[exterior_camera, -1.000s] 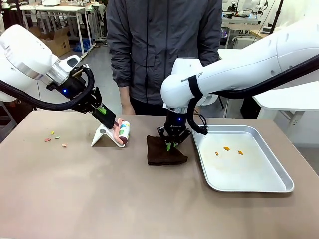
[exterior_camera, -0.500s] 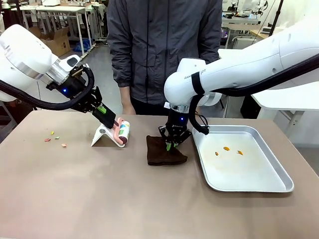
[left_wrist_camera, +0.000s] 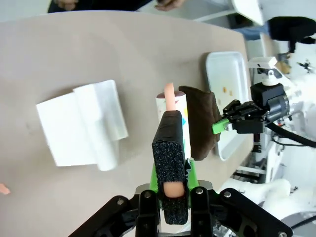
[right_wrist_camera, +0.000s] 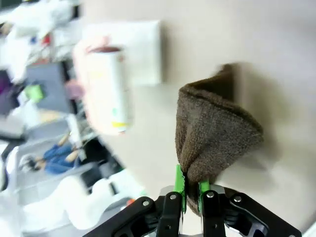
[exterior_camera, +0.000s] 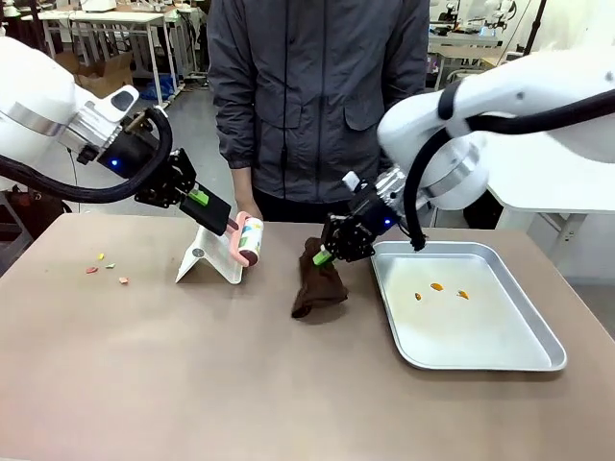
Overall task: Clean the surface of the table.
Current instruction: Hold the Lint Roller with your left hand and the towel with your right hand.
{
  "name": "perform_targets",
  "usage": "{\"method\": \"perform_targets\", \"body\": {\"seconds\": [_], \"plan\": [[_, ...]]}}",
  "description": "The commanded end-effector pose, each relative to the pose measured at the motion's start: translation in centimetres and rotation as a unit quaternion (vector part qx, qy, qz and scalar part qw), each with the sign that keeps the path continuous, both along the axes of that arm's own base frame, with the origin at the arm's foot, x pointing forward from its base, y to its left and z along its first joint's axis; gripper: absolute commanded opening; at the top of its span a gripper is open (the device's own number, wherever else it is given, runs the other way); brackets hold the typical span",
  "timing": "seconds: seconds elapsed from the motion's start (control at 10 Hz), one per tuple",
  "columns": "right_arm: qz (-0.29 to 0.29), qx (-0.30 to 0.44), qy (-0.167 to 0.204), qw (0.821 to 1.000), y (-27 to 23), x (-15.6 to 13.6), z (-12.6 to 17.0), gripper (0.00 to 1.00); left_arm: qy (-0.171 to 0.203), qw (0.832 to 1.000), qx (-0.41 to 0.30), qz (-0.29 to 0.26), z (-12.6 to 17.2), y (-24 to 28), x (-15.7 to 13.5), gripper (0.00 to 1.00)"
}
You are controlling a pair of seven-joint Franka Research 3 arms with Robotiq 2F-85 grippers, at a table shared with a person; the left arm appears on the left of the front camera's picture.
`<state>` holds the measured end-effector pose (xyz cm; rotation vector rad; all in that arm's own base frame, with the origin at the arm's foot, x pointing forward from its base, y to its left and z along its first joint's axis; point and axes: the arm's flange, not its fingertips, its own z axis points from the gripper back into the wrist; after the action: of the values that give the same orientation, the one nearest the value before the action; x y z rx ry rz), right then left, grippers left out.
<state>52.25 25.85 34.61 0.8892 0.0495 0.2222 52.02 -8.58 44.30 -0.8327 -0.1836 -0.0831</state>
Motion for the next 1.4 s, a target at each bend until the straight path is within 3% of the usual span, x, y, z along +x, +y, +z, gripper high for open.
{"method": "perform_targets", "body": {"seconds": [0.0,0.2,0.4,0.6,0.9,1.2,1.3], "plan": [[0.078,0.145,0.005,0.986,-2.6,-3.1,-0.2,0.00,-0.006,0.997,-0.068,-0.027,-0.3,1.6,-1.7,0.00],[0.136,0.227,-0.001,0.964,-4.6,-4.9,1.5,0.00,0.023,0.992,-0.105,-0.065,0.1,3.7,-3.3,0.00],[0.099,0.244,-0.009,0.965,-7.3,-9.2,4.3,0.00,0.008,0.988,-0.120,-0.100,0.3,6.5,-5.6,0.00],[0.014,0.254,-0.032,0.967,-12.2,-13.8,5.5,0.00,-0.017,0.982,-0.161,-0.092,-0.1,10.4,-8.4,0.00],[-0.081,0.299,-0.069,0.948,-22.3,-18.8,4.0,0.00,-0.037,0.974,-0.208,-0.078,-2.9,19.0,-13.6,0.00],[-0.135,0.335,-0.047,0.931,-30.4,-20.1,2.1,0.00,-0.062,0.967,-0.230,-0.090,-7.0,27.3,-17.1,0.00],[-0.149,0.336,-0.031,0.929,-32.6,-19.9,1.3,0.00,-0.062,0.964,-0.250,-0.063,-8.1,30.0,-17.8,0.00]]}}
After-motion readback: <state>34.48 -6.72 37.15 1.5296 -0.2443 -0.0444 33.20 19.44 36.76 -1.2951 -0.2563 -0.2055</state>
